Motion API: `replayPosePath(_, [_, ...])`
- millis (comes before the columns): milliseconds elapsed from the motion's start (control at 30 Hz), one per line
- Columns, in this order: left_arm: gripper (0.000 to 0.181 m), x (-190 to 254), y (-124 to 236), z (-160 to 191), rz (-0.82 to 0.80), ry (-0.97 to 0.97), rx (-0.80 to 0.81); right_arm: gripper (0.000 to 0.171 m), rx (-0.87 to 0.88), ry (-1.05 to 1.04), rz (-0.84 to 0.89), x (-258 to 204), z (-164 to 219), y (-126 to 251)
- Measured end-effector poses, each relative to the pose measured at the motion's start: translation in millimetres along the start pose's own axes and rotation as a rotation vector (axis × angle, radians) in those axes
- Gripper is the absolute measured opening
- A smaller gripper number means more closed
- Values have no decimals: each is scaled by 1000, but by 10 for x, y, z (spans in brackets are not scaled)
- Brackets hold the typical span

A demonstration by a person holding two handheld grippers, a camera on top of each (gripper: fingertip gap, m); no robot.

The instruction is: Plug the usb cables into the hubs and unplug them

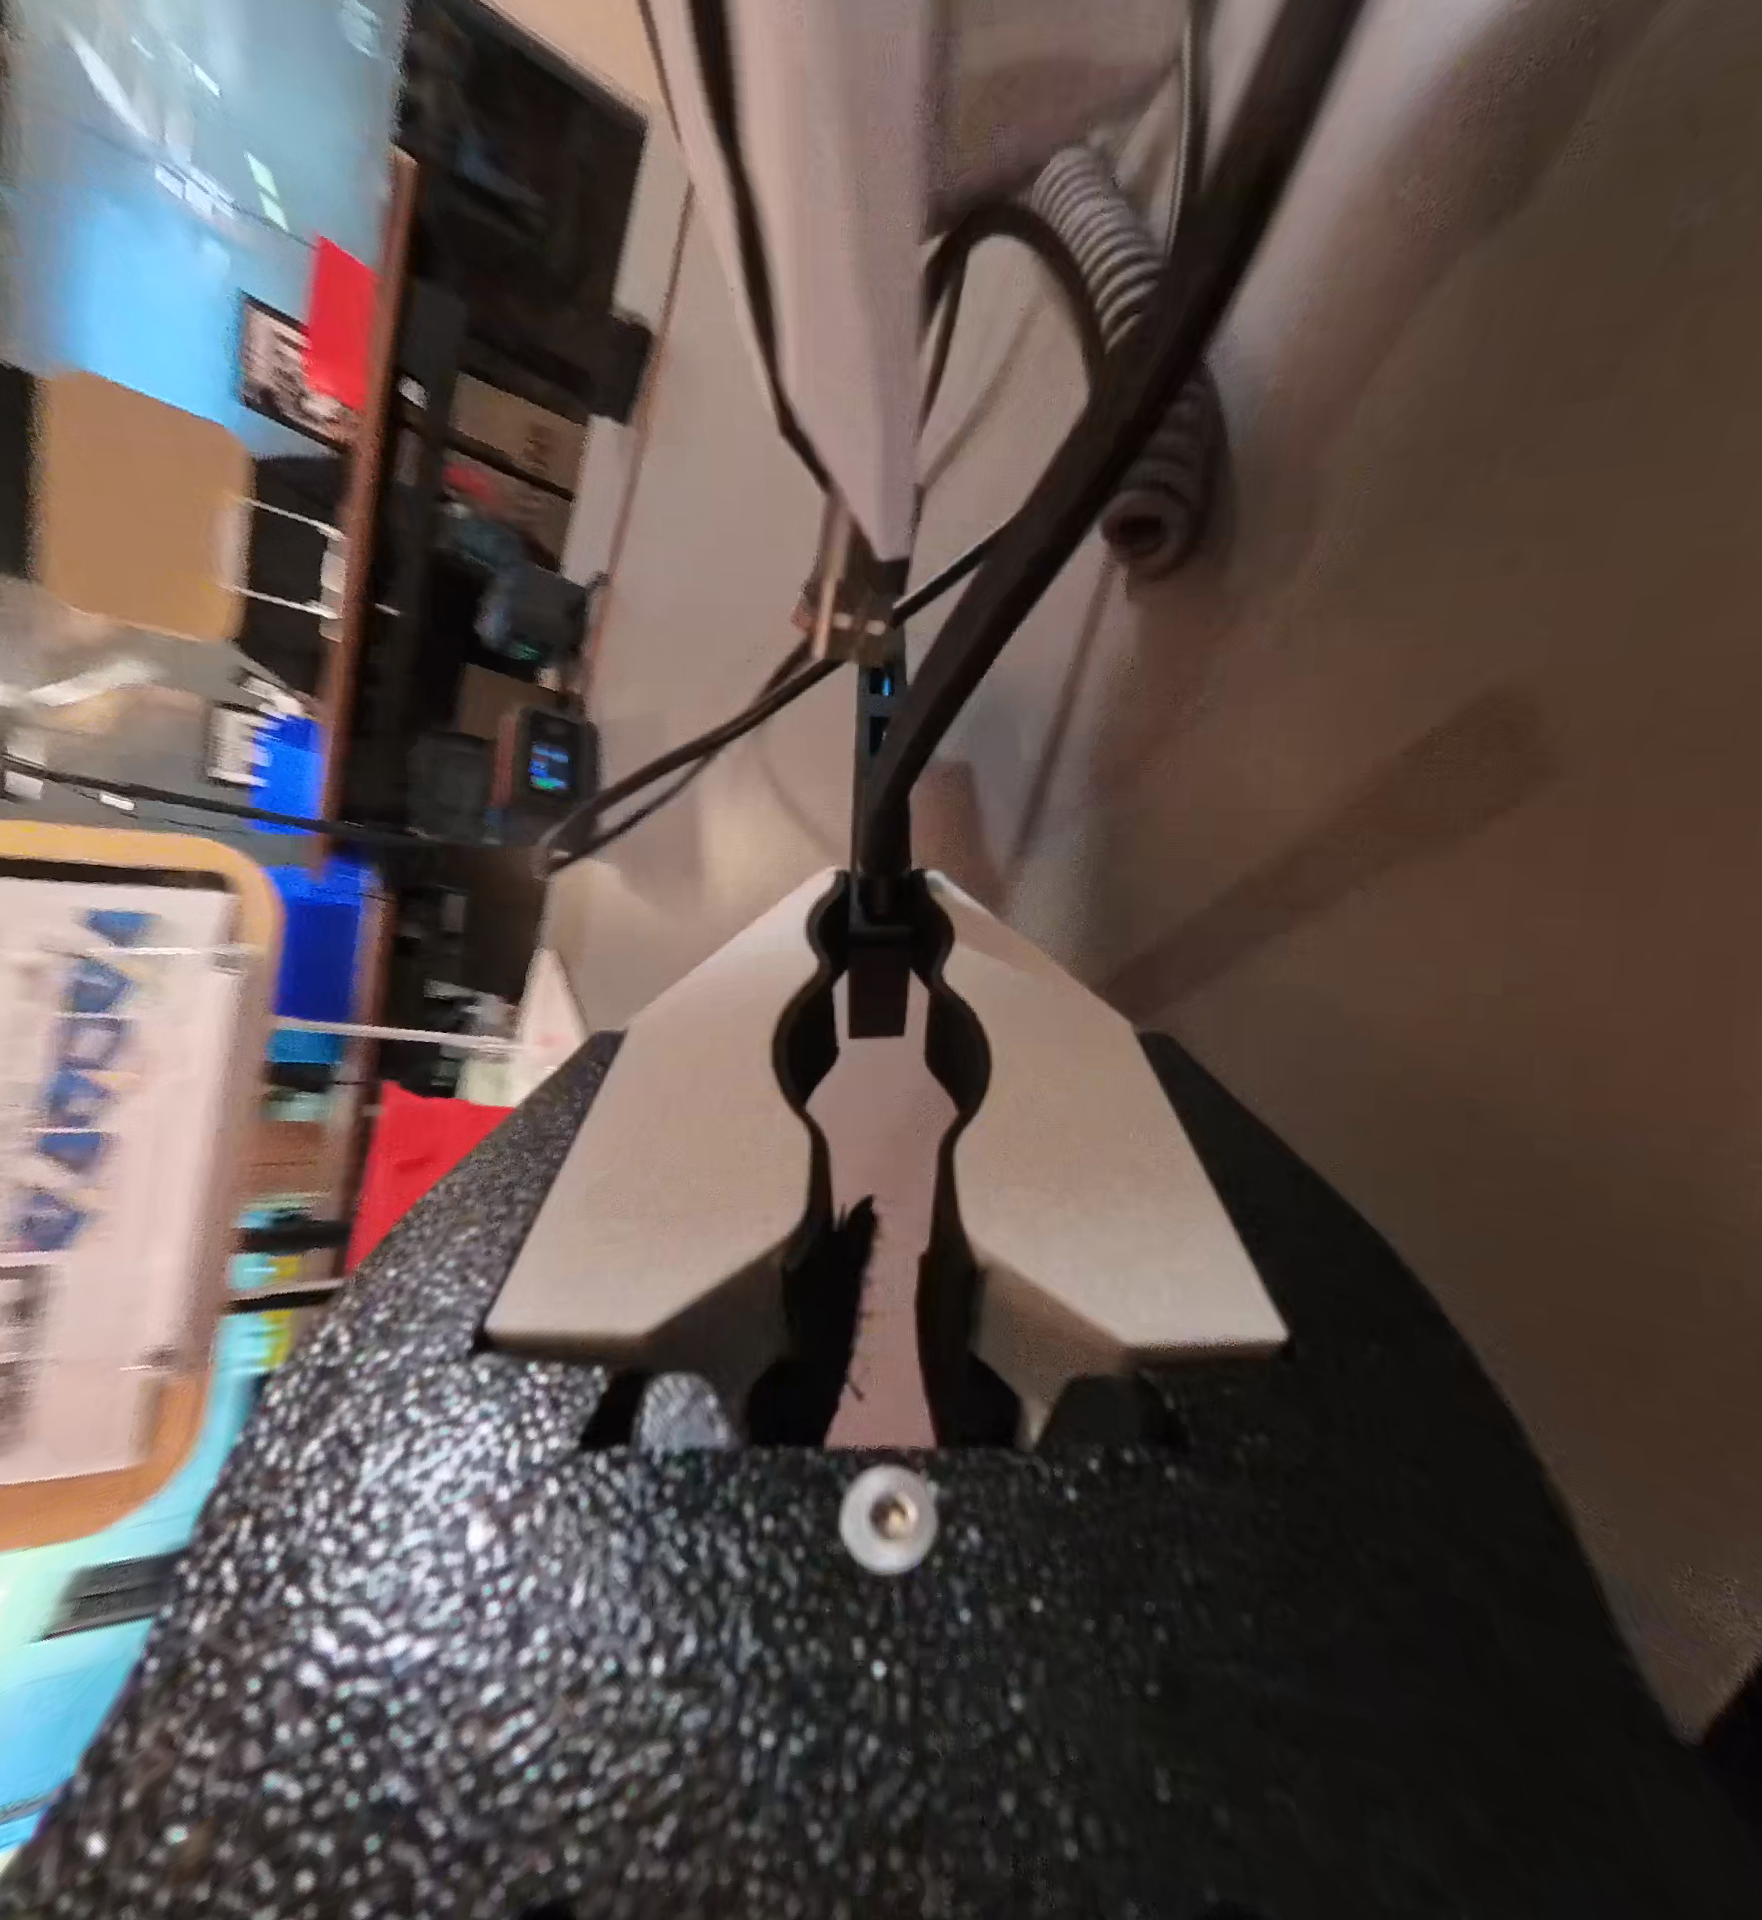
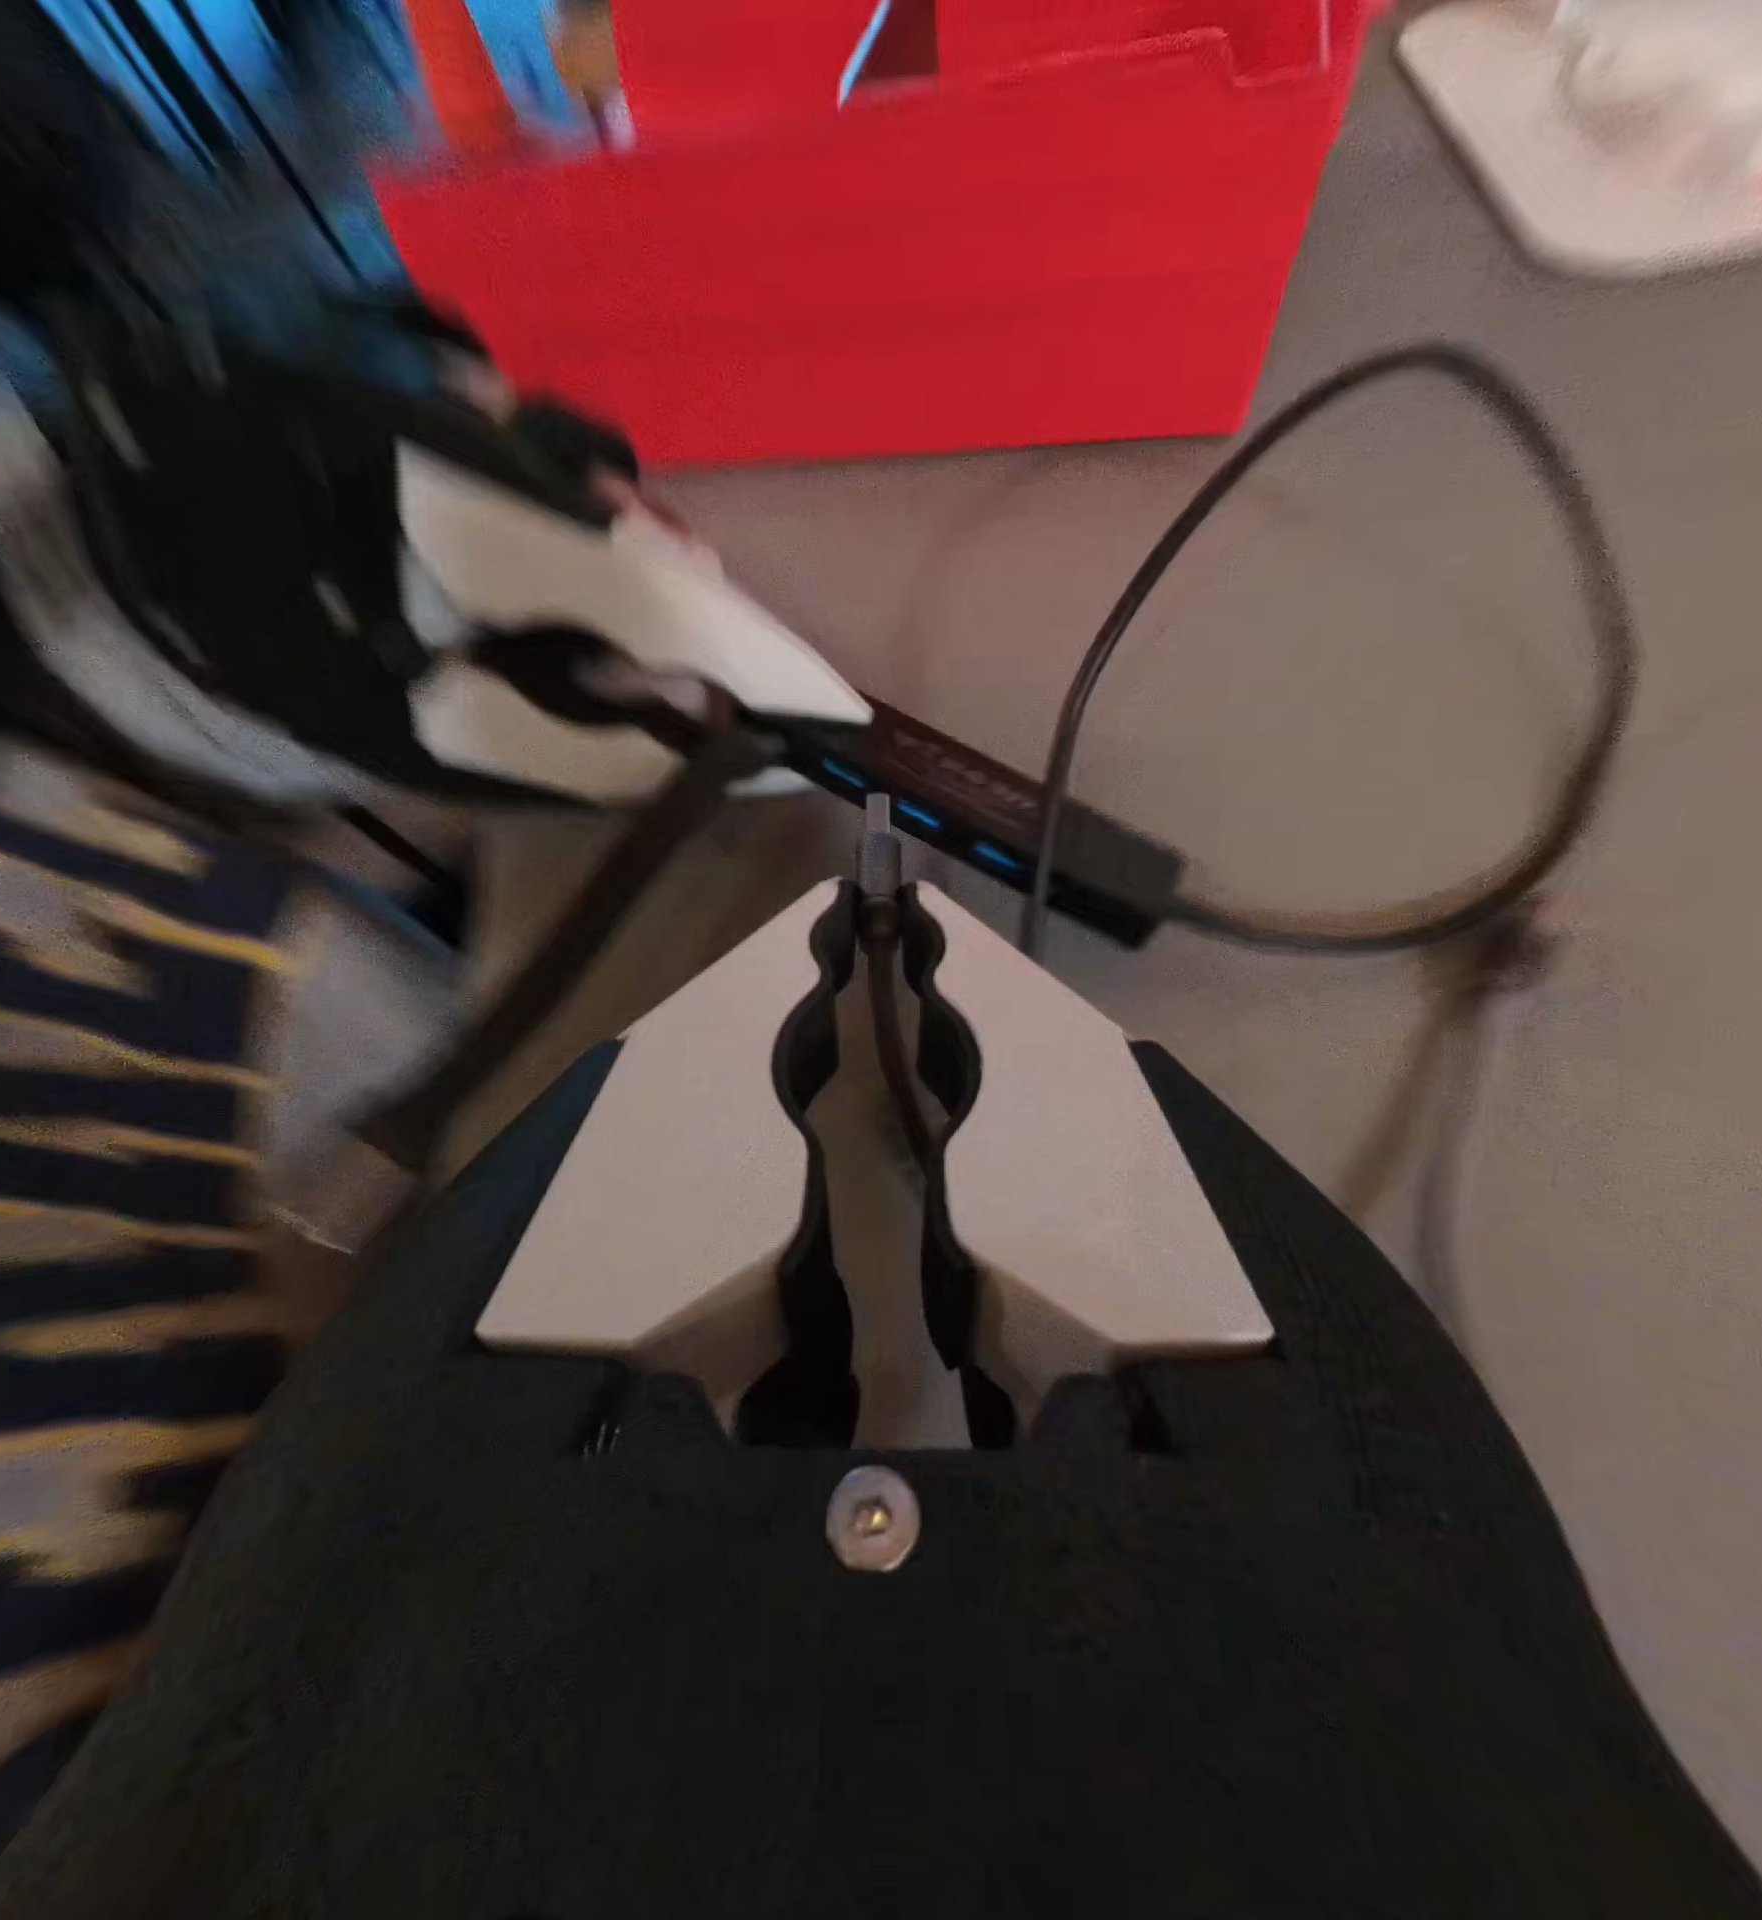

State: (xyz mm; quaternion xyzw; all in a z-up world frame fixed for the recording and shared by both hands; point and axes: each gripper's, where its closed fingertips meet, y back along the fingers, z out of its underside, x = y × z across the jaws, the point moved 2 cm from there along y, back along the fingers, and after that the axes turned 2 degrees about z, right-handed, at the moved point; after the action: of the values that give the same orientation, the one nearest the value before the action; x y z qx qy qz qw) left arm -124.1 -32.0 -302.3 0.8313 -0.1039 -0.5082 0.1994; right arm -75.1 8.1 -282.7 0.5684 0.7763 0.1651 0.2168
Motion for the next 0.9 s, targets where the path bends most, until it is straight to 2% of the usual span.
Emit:
replayPosePath(100, [9, -21, 19, -30, -136, -162, 11, 6, 140, -524, -237, -25, -76, 44])
replayPosePath(167, [9, -25, 20, -53, -191, -198, 28, 6, 178, -776, -339, -7, -34, 32])
replayPosePath(367, [8, -81, -6, -97, -246, -156, 44, 5, 340, -1187, -405, 16, 35, 6])
replayPosePath(633, [8, -98, -37, -193, -285, -207, 54, 6, 507, -1388, -384, -6, 68, -31])
replayPosePath(900, [8, -17, -28, -232, -307, -350, 98, 6, 526, -1462, -403, -42, 116, -62])
